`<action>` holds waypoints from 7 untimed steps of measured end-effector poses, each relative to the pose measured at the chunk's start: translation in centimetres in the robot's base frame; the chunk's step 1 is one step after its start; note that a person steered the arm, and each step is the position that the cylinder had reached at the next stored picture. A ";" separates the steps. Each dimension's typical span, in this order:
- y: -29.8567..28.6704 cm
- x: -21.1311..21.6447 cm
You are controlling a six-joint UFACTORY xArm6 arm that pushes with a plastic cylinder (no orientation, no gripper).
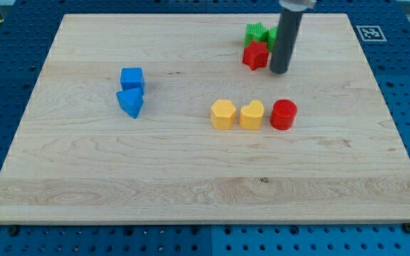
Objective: Push the red star to the top of the blue cube
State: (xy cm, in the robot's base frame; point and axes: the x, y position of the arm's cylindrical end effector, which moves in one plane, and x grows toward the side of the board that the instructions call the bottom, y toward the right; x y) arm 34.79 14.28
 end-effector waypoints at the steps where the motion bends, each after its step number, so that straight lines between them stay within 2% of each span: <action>1: 0.8 -2.8; 3: -3.0 -3.7; 6: -5.0 -2.6; 7: -7.8 -2.5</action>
State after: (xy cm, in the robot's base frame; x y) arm 32.30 6.47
